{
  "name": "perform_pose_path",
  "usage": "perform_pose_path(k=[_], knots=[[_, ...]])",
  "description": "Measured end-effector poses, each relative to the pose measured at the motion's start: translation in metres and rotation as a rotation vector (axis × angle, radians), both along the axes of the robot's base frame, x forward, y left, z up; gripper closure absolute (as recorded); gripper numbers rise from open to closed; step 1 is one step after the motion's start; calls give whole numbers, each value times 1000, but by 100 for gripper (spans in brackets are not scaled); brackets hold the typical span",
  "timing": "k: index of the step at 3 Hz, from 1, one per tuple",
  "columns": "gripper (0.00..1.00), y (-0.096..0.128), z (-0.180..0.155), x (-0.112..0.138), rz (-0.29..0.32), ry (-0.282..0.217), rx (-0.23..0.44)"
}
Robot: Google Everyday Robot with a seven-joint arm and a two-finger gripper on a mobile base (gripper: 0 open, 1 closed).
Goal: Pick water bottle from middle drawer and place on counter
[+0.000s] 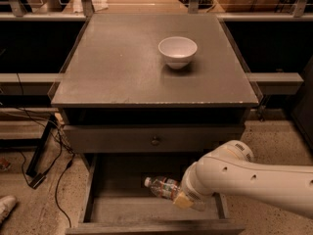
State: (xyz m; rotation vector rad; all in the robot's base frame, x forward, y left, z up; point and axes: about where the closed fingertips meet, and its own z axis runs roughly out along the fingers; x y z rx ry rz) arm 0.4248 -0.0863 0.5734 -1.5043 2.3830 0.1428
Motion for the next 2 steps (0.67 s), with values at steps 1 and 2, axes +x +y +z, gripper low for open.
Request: perform_pose_path(k=[1, 2], knots=[[100, 0, 3, 1, 0, -8, -2], [100, 4, 30, 13, 14, -63, 17]])
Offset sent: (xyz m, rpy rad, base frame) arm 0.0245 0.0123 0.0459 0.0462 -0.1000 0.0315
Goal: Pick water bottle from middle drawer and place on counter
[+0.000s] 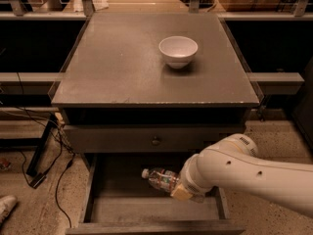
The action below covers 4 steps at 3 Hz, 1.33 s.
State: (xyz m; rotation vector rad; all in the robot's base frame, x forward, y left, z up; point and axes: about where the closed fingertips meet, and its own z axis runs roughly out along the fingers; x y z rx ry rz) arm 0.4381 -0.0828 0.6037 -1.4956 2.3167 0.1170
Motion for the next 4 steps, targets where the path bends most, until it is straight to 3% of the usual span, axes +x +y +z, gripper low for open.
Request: perform_pose_path(k=[1, 2, 3, 4], knots=[[100, -9, 41, 8, -6, -76, -18], [100, -25, 96, 10, -35, -187, -54], [100, -25, 102, 13, -36, -193, -45], [100, -36, 135, 25, -54, -260, -51]])
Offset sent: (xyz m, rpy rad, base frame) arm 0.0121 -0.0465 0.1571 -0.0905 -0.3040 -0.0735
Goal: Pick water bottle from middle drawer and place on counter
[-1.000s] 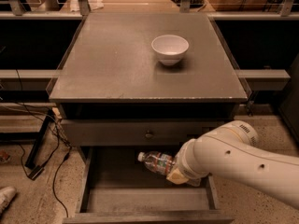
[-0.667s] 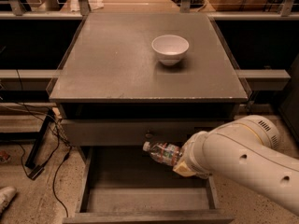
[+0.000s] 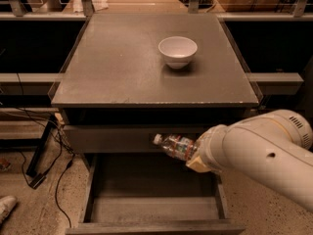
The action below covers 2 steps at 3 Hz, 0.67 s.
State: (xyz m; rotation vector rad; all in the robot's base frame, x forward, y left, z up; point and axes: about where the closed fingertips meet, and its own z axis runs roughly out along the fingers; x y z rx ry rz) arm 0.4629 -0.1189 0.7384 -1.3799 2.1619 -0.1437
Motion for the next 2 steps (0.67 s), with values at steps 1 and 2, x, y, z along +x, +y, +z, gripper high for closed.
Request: perform_pose_path(k=[1, 2], knots=[[100, -11, 46, 12, -24, -98, -20], [100, -16, 90, 20, -40, -204, -27]])
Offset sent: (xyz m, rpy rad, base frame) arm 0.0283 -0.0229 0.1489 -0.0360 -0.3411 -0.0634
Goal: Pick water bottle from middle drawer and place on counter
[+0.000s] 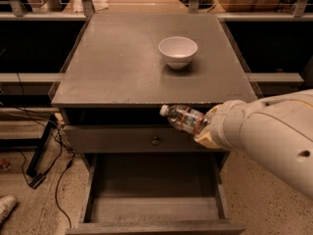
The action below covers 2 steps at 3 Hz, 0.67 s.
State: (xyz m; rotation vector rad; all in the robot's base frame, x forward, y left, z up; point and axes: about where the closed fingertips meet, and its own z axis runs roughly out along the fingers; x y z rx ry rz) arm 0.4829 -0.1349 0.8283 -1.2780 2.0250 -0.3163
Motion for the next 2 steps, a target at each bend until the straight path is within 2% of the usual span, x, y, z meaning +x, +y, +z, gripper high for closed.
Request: perform_pose_path(k=[1, 2], knots=[[100, 0, 4, 1, 0, -9, -1], [100, -7, 20, 17, -11, -45, -1]])
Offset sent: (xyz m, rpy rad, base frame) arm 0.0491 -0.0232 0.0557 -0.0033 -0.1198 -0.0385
